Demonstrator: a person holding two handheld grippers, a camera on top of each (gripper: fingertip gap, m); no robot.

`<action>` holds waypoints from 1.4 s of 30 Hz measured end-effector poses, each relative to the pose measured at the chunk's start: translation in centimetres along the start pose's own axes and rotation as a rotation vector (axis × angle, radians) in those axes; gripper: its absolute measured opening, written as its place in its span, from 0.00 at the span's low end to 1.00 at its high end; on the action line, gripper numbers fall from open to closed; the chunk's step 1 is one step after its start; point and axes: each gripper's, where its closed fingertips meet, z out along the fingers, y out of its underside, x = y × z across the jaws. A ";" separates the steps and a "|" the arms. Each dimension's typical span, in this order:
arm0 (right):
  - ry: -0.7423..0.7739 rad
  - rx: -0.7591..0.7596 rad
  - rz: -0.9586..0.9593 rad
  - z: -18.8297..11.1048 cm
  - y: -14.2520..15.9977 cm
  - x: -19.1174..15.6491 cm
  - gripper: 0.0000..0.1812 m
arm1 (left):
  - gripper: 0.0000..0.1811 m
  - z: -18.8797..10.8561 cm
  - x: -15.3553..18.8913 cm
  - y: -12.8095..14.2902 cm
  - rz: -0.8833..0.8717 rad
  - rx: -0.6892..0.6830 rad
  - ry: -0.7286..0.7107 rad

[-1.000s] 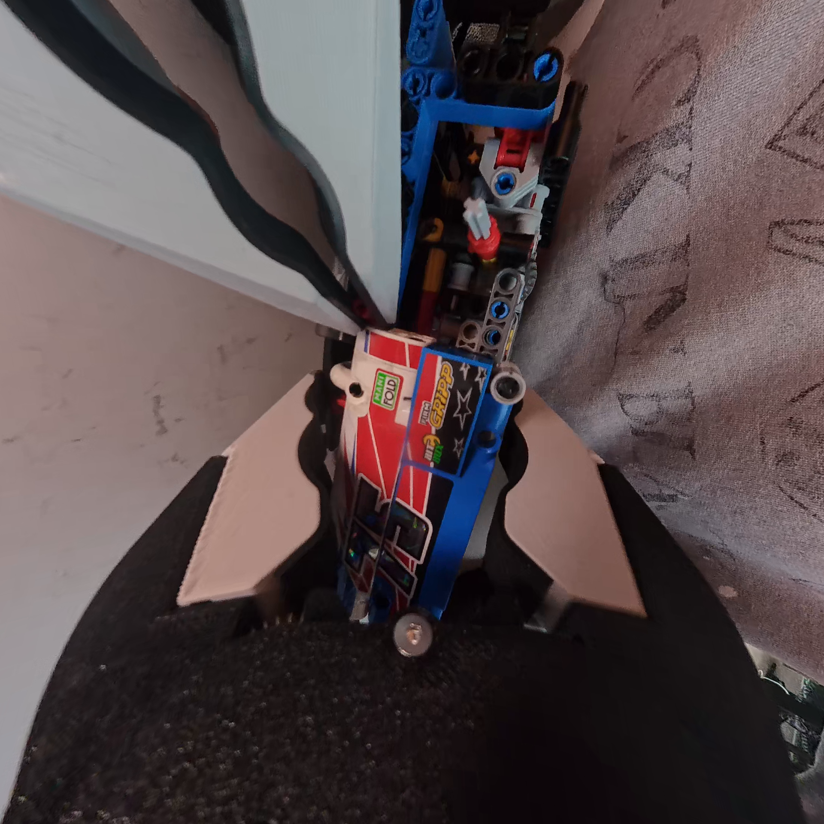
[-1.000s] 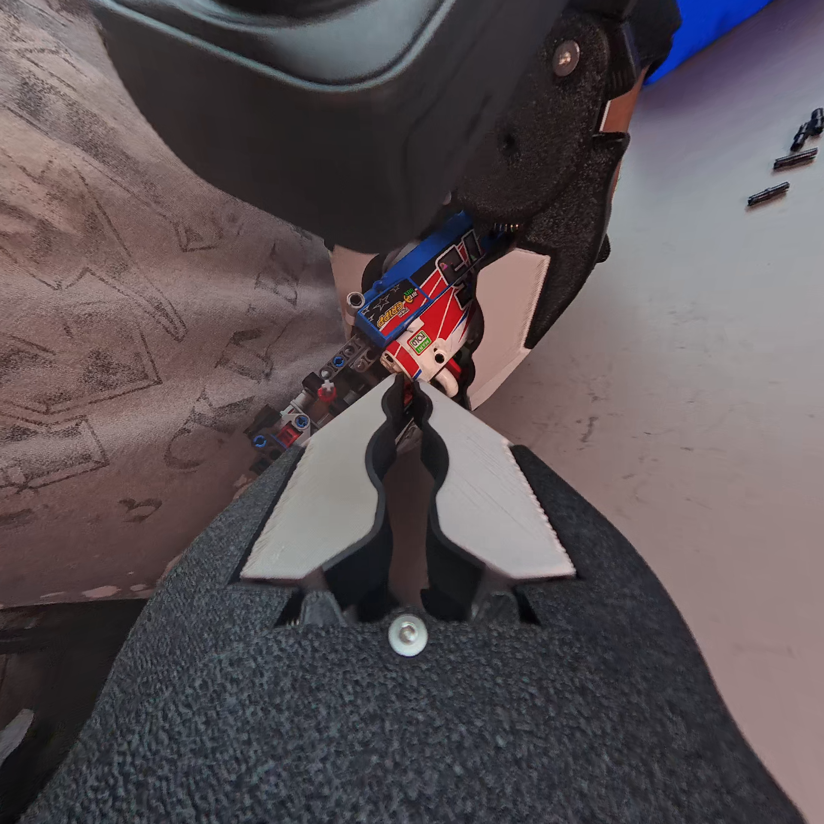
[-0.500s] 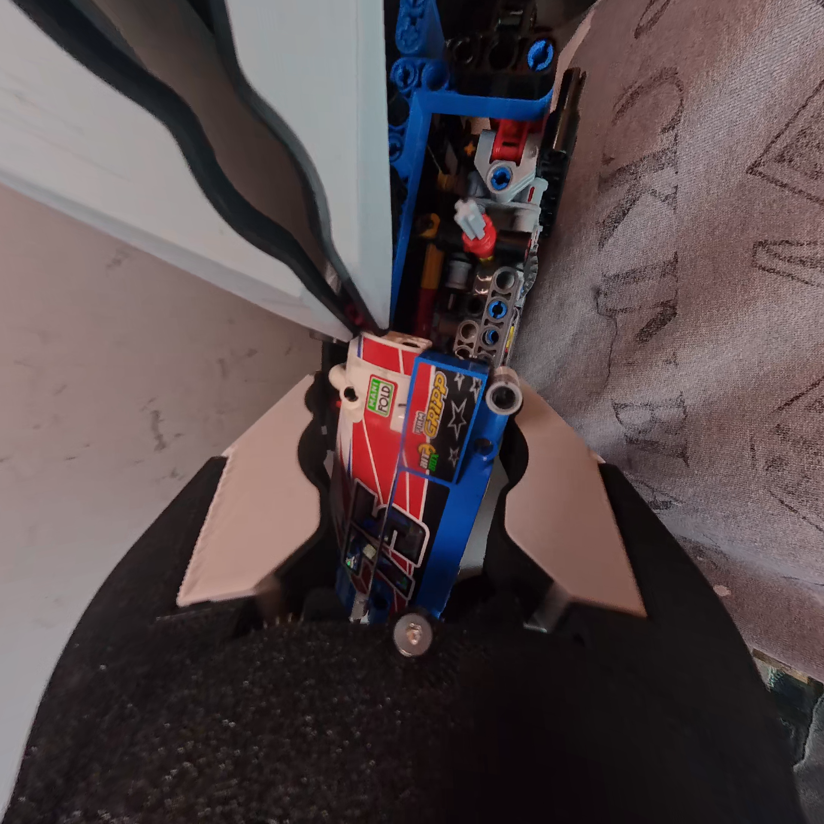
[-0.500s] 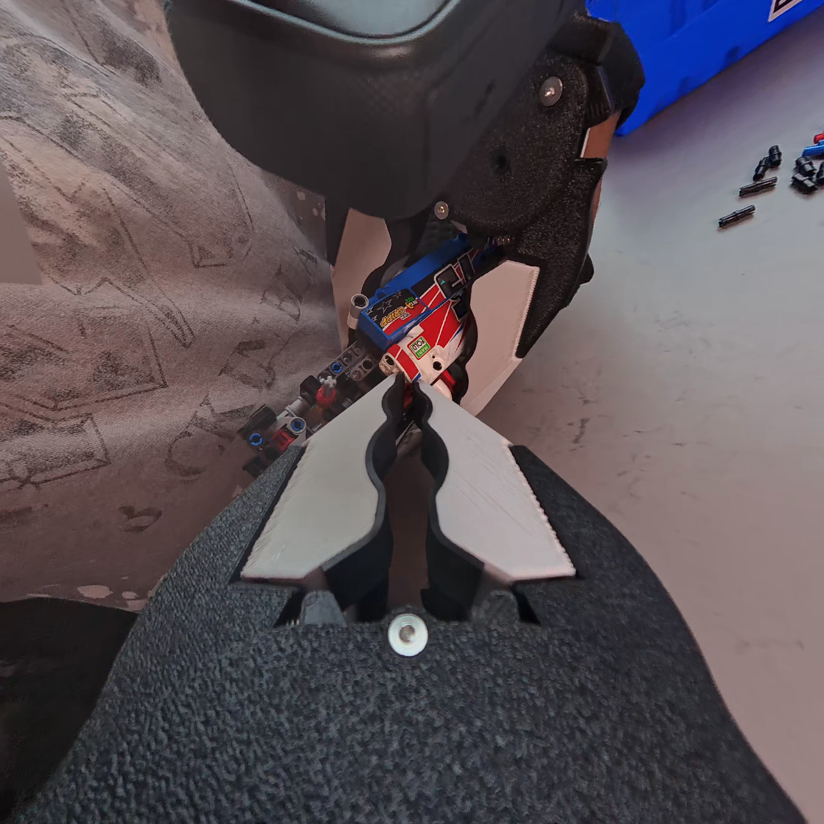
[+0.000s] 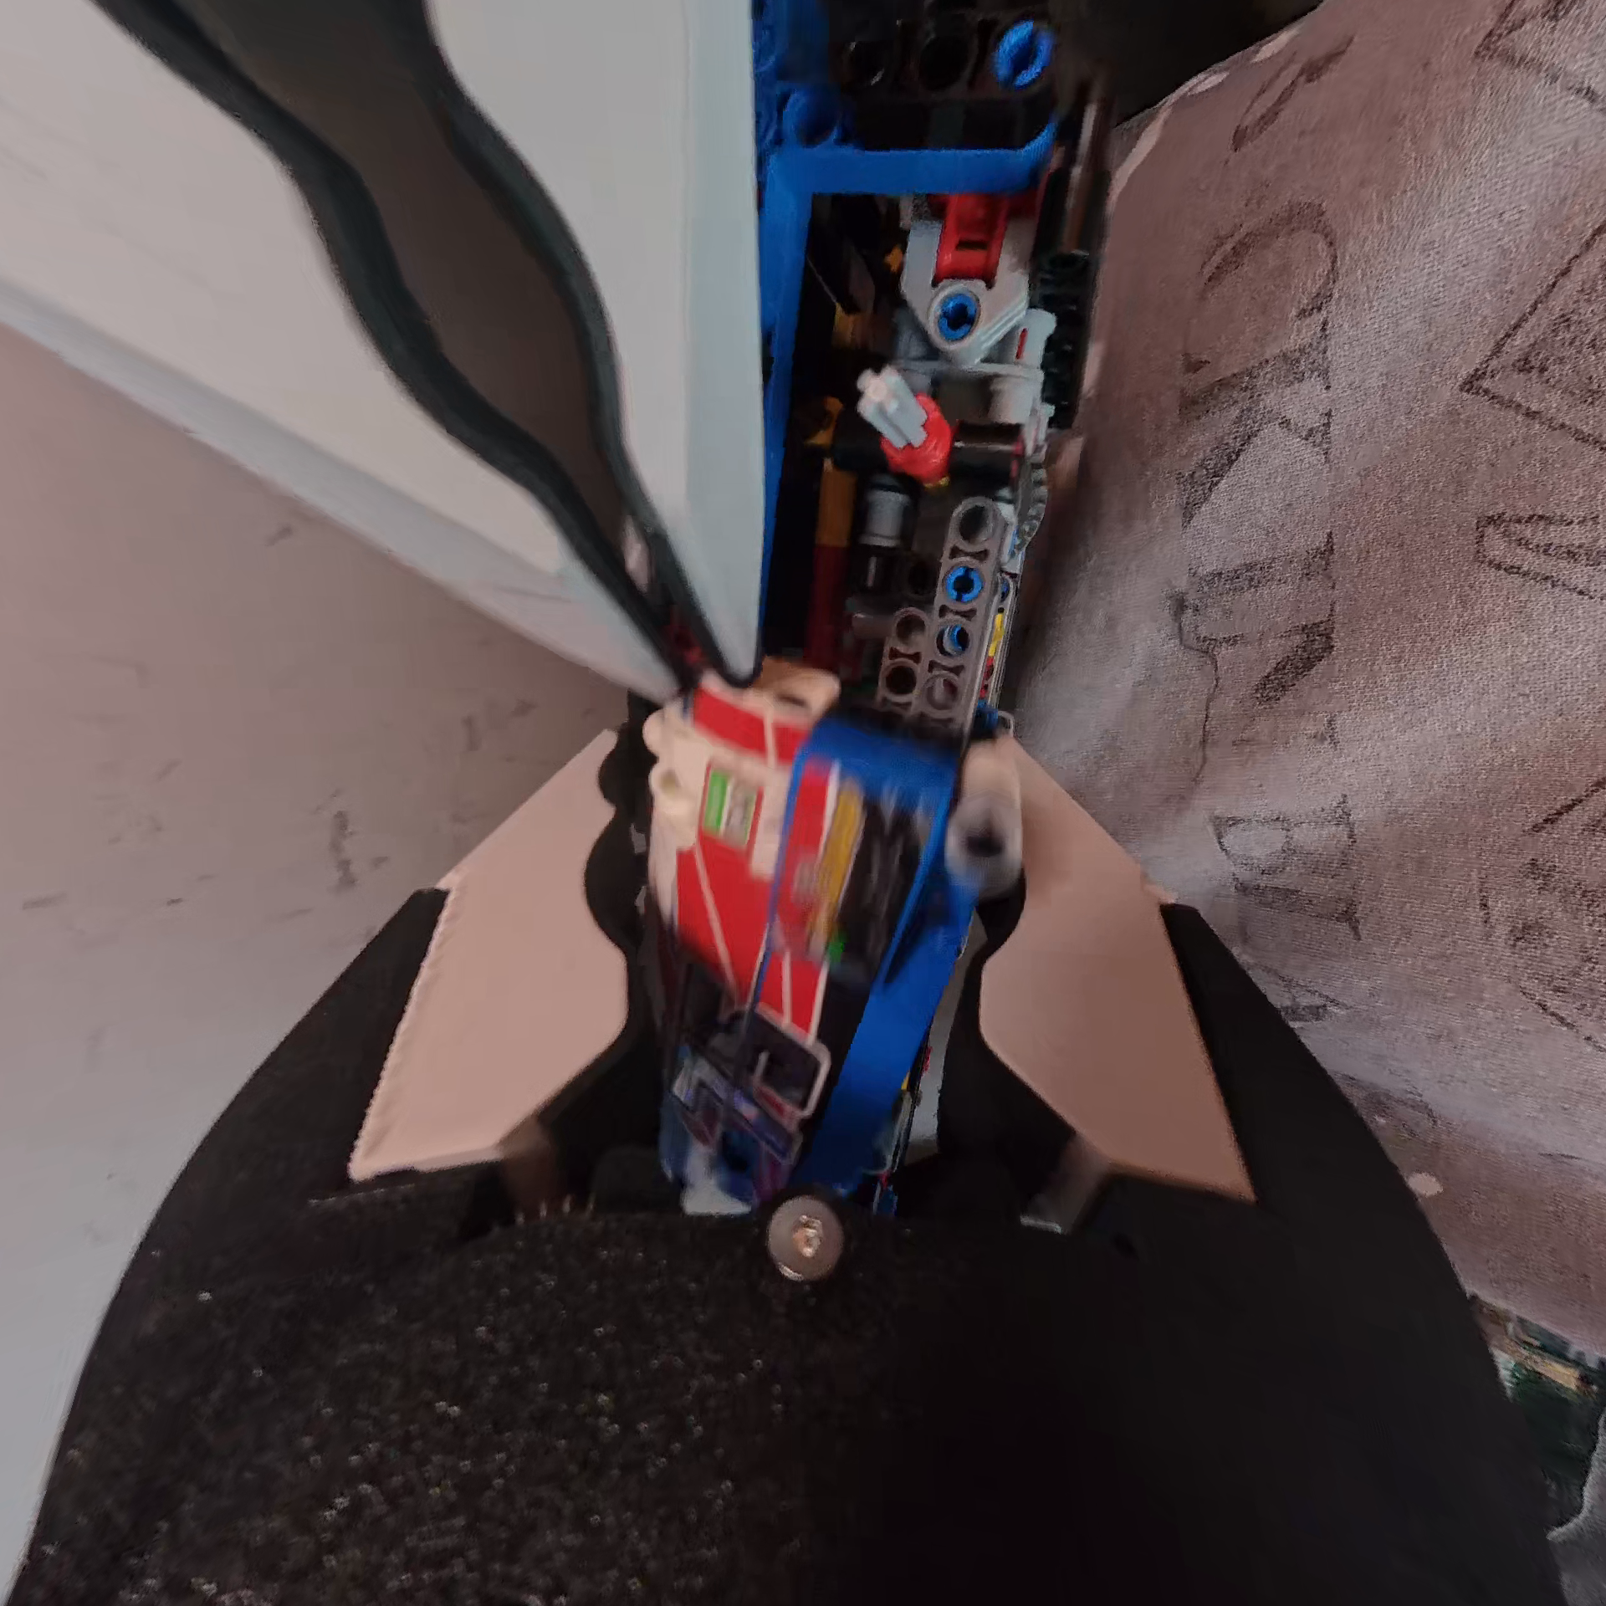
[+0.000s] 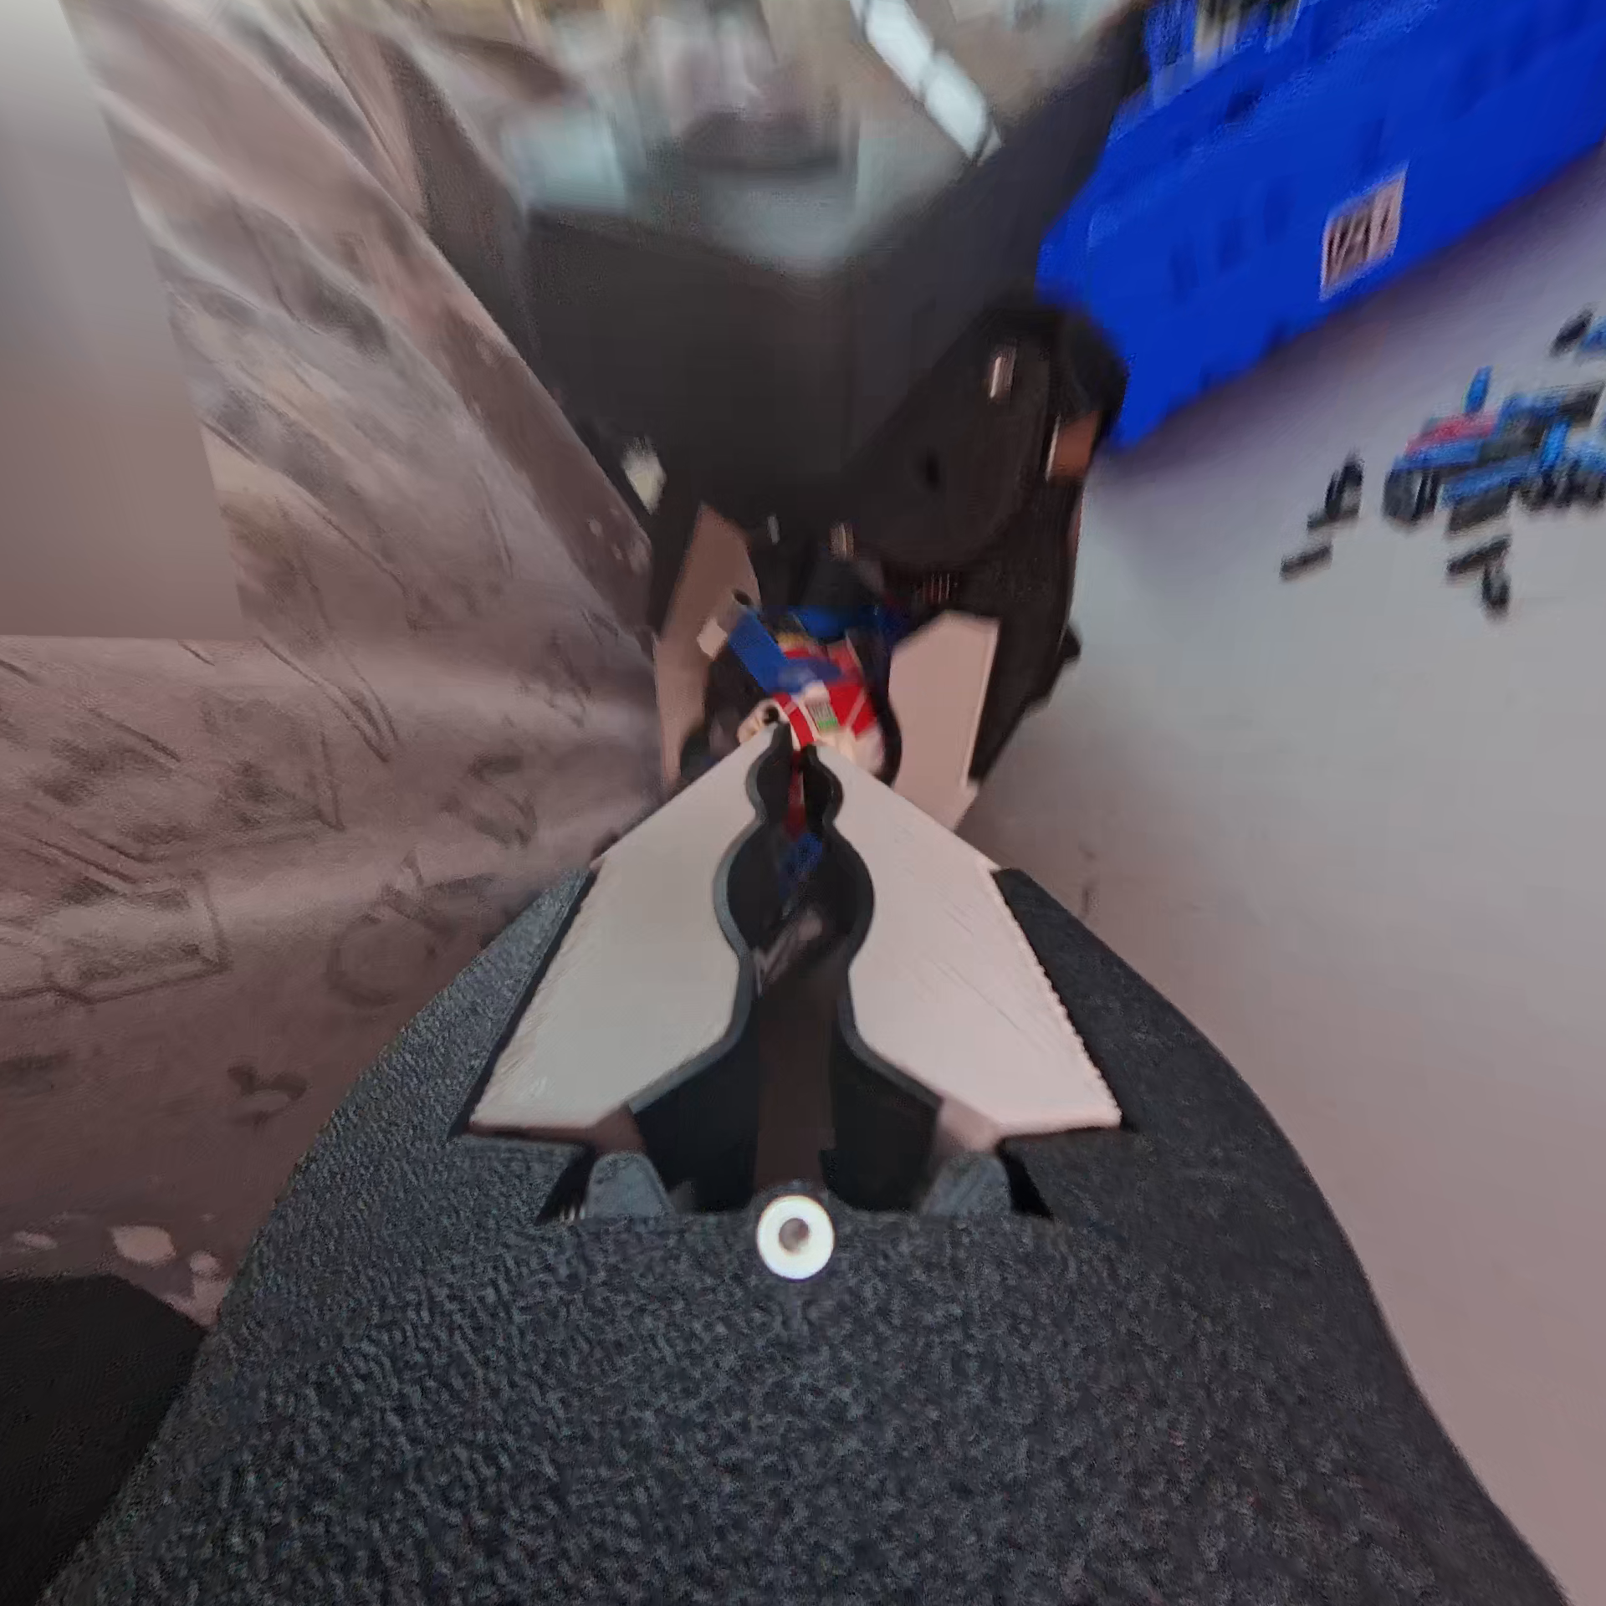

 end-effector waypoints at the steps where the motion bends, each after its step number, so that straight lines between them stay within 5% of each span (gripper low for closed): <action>1: -0.008 0.014 -0.010 -0.5 -0.7 -0.1 0.00 | 0.41 0.6 0.5 0.1 0.017 -0.010 0.026; 13: 0.000 -0.040 -0.025 -0.2 0.2 -0.5 0.02 | 0.49 -1.2 -0.5 -0.8 0.008 0.026 -0.004; 31: 0.204 0.079 -0.049 -1.2 -4.2 2.9 0.04 | 0.12 -10.5 -2.5 -0.4 0.091 0.469 -0.256; 36: 0.355 -0.089 -0.137 -2.2 -4.0 3.0 0.14 | 0.12 -12.1 -2.7 0.7 0.068 0.601 -0.357; 42: 0.088 -0.382 0.085 1.2 0.5 1.1 0.29 | 0.11 -17.8 -1.4 1.7 0.039 0.965 -0.344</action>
